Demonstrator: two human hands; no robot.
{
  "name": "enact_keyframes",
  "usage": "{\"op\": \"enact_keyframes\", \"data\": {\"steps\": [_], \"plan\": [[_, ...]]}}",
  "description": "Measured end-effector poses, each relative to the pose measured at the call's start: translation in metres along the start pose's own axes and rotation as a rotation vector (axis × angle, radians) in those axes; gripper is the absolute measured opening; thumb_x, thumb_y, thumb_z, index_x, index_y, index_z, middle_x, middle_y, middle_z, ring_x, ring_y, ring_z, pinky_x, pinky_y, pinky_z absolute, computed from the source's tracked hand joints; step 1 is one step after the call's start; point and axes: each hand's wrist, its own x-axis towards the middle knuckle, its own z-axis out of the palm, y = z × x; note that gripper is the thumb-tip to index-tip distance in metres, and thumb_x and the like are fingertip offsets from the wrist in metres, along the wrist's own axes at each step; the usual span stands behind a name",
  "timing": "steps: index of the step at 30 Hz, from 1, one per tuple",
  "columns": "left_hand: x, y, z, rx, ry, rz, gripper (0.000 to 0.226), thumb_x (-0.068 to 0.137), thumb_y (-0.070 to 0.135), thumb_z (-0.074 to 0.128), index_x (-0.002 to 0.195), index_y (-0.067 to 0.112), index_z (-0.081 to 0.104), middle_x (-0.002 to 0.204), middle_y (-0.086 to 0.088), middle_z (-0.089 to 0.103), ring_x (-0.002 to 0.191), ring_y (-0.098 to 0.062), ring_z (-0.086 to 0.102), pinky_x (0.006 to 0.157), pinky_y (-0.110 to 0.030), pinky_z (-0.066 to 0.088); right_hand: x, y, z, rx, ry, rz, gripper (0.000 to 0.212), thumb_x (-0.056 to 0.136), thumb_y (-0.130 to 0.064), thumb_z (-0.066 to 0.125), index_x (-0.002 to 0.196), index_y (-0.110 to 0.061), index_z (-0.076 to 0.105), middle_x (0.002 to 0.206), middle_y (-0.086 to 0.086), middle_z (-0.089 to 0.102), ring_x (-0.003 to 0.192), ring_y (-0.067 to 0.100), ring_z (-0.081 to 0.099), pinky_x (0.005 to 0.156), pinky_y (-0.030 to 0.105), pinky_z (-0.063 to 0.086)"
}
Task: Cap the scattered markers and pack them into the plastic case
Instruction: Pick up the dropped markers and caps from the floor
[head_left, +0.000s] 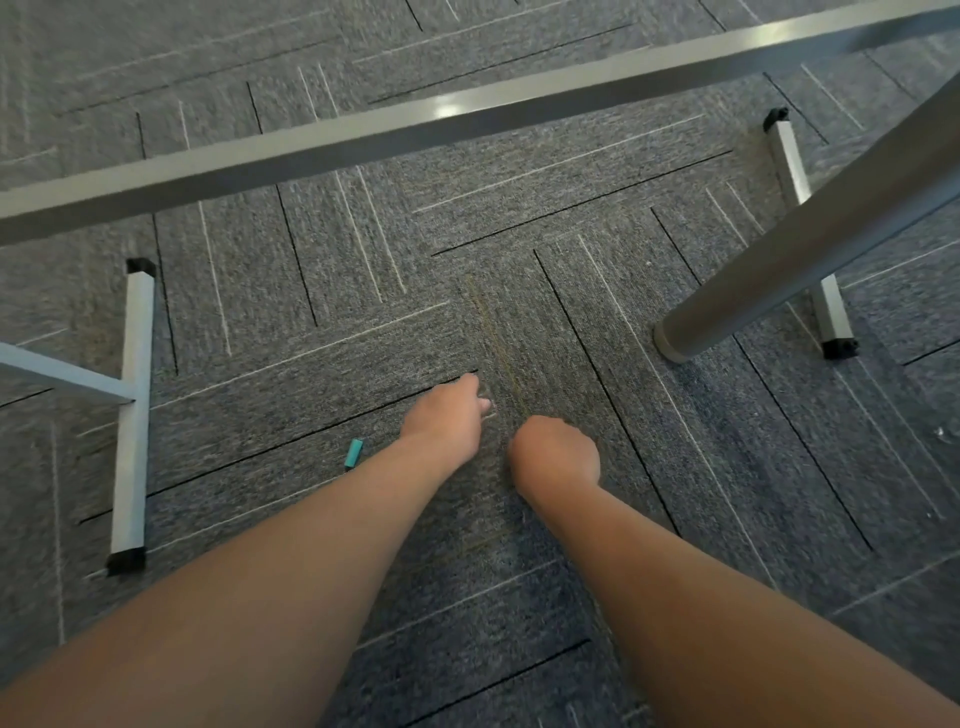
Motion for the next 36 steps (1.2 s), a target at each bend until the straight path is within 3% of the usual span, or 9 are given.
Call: {"op": "enact_keyframes", "data": {"steps": [7, 10, 14, 19, 22, 25, 28, 33, 36], "plan": [[-0.014, -0.043, -0.018, -0.163, 0.102, -0.278, 0.023, 0.104, 0.027, 0.04, 0.09, 0.011, 0.046, 0.084, -0.006, 0.054, 0.072, -0.025, 0.051, 0.062, -0.033, 0.036, -0.012, -0.041, -0.002, 0.231, -0.066, -0.116, 0.03, 0.101, -0.032, 0.041, 0.115, -0.01, 0.057, 0.112, 0.01, 0.065, 0.099, 0.03, 0.063, 0.076, 0.037, 0.048], [-0.021, -0.062, -0.016, -0.171, 0.069, -0.31, 0.008, 0.099, 0.015, 0.046, 0.098, 0.008, 0.05, 0.094, -0.007, 0.059, 0.082, -0.027, 0.053, 0.066, -0.035, 0.039, -0.012, -0.059, -0.002, 0.247, -0.07, -0.121, 0.029, 0.1, -0.03, 0.043, 0.114, -0.01, 0.058, 0.111, 0.011, 0.066, 0.1, 0.03, 0.063, 0.074, 0.035, 0.045], [-0.031, -0.076, -0.015, -0.118, 0.002, -0.28, 0.015, 0.098, 0.021, 0.054, 0.099, 0.007, 0.06, 0.1, -0.011, 0.066, 0.091, -0.03, 0.061, 0.067, -0.035, 0.043, -0.01, -0.075, -0.004, 0.215, -0.102, -0.099, 0.022, 0.099, -0.021, 0.046, 0.107, -0.008, 0.062, 0.106, 0.011, 0.068, 0.095, 0.03, 0.064, 0.072, 0.034, 0.047], [-0.037, -0.076, -0.01, -0.079, -0.05, -0.243, 0.035, 0.097, 0.033, 0.059, 0.069, 0.014, 0.051, 0.067, -0.004, 0.054, 0.063, -0.022, 0.051, 0.059, -0.03, 0.037, -0.008, -0.09, -0.006, 0.126, -0.137, -0.068, 0.016, 0.096, -0.009, 0.047, 0.096, -0.008, 0.062, 0.101, 0.01, 0.068, 0.079, 0.027, 0.057, 0.071, 0.035, 0.049], [-0.038, -0.073, -0.005, -0.005, -0.057, -0.231, 0.035, 0.094, 0.017, 0.061, 0.063, 0.016, 0.046, 0.062, 0.0, 0.045, 0.064, -0.022, 0.049, 0.062, -0.034, 0.04, -0.006, -0.098, -0.007, 0.063, -0.134, -0.075, 0.016, 0.094, -0.002, 0.048, 0.086, -0.009, 0.059, 0.1, 0.011, 0.068, 0.076, 0.028, 0.056, 0.071, 0.037, 0.051], [-0.04, -0.071, -0.002, 0.033, -0.036, -0.203, 0.024, 0.088, -0.003, 0.055, 0.072, 0.013, 0.049, 0.07, 0.0, 0.048, 0.074, -0.027, 0.056, 0.064, -0.036, 0.042, -0.005, -0.101, -0.007, 0.011, -0.091, -0.082, 0.019, 0.092, 0.002, 0.047, 0.089, -0.009, 0.062, 0.098, 0.01, 0.068, 0.074, 0.027, 0.055, 0.066, 0.035, 0.048], [-0.042, -0.069, -0.001, 0.07, 0.012, -0.144, 0.021, 0.087, -0.008, 0.051, 0.09, 0.012, 0.055, 0.089, -0.005, 0.06, 0.089, -0.029, 0.063, 0.064, -0.036, 0.041, -0.002, -0.1, -0.005, -0.01, -0.048, -0.087, 0.02, 0.092, 0.002, 0.047, 0.083, -0.012, 0.058, 0.092, 0.007, 0.067, 0.071, 0.026, 0.054, 0.064, 0.033, 0.044], [-0.047, -0.076, -0.001, -0.024, 0.036, -0.151, 0.02, 0.09, -0.002, 0.057, 0.106, 0.008, 0.053, 0.098, -0.006, 0.059, 0.076, -0.021, 0.053, 0.062, -0.033, 0.039, 0.001, -0.098, -0.003, 0.015, -0.04, -0.094, 0.018, 0.095, -0.01, 0.053, 0.079, -0.013, 0.059, 0.083, 0.003, 0.065, 0.071, 0.025, 0.061, 0.064, 0.031, 0.047], [-0.046, -0.088, -0.014, -0.087, 0.067, -0.208, 0.011, 0.094, 0.006, 0.054, 0.104, 0.009, 0.05, 0.096, -0.004, 0.054, 0.068, -0.014, 0.05, 0.053, -0.027, 0.033, 0.0, -0.095, 0.0, 0.084, -0.077, -0.068, 0.024, 0.098, -0.019, 0.051, 0.078, -0.011, 0.061, 0.081, 0.004, 0.068, 0.072, 0.023, 0.066, 0.07, 0.034, 0.056]]}}
